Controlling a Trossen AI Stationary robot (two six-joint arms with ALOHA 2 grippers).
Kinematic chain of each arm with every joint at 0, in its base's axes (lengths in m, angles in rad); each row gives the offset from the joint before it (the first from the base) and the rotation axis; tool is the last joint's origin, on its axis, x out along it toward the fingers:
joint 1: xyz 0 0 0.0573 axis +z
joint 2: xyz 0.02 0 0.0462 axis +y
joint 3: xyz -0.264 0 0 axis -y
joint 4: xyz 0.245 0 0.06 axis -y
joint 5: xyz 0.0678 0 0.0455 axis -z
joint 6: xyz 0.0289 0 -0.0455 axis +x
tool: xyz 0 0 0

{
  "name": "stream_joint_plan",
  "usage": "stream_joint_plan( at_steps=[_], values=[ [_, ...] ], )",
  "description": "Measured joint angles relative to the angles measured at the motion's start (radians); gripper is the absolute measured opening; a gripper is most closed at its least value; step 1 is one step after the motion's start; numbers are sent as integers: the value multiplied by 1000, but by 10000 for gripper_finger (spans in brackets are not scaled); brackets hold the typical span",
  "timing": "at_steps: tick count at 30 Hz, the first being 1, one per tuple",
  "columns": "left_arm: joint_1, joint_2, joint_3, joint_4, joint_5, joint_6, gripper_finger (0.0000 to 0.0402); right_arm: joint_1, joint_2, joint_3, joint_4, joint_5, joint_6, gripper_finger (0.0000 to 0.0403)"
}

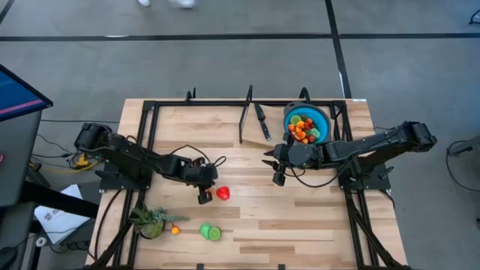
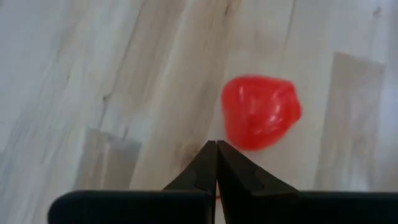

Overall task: Pick & Place Fruit
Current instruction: Put the half red apple into the blue colander

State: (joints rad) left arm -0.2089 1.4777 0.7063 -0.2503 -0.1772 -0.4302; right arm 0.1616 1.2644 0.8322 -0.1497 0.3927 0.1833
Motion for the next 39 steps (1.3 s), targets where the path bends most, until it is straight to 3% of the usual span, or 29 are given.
stream_joint_plan(
  at_steps=[7,14,26,32,39],
  values=[
    [-1,163,83,-11,99,8,1,0,0,0,-1,0,-8,112],
    [-3,232,162,-1,135,2,1,0,0,0,-9,0,-10,112],
    [-27,324,184,279,155,11,1,15,0,0,-34,0,-8,112],
    [-26,198,143,277,47,105,1,15,0,0,-73,0,-10,112],
    [-21,-39,-38,386,-22,188,1,11,0,0,-52,-82,-10,112]
  ],
)
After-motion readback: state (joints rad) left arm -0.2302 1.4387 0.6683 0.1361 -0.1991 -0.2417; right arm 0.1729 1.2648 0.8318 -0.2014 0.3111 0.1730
